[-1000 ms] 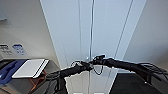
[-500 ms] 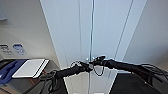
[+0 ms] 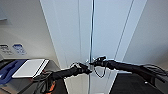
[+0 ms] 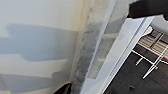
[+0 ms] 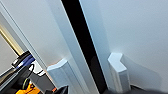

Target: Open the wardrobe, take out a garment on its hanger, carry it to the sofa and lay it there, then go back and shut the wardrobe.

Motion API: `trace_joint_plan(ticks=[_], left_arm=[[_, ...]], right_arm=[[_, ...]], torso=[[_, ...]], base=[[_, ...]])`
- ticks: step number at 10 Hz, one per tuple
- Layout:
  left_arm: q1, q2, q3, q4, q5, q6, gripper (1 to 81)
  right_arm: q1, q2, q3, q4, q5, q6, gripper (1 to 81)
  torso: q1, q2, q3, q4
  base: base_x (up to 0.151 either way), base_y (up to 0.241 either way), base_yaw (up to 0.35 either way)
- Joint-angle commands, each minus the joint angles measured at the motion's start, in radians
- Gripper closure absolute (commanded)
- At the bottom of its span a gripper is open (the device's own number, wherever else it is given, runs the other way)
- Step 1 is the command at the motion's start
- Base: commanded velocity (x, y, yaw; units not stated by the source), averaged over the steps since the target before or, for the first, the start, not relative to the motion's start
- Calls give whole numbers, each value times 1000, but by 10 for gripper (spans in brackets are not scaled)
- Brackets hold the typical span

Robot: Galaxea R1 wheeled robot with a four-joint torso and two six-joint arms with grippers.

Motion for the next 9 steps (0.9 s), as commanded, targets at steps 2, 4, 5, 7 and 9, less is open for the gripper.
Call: trace_joint_plan(ticks=[2,4,5,7,9], left_arm=[[-103,28,315,-32,-46,1,10],[-80,13,351,-32,-47,1,10],[-73,10,368,-30,-47,1,10],[-62,6,395,-30,-49,1,10],[-51,5,412,-22,-53,1,10]], right_arm=[[129,19,199,6,-10,7,10],[110,-17,261,6,-10,7,10],[99,-36,288,4,-10,7,10],[87,-69,342,3,-10,4,10],[70,-112,399,3,-8,4,10]], torso=[[0,0,0,0],[0,0,0,0],[0,0,0,0],[0,0,0,0],[0,0,0,0]], base=[[0,0,0],[0,0,0],[0,0,0],[0,0,0],[0,0,0]])
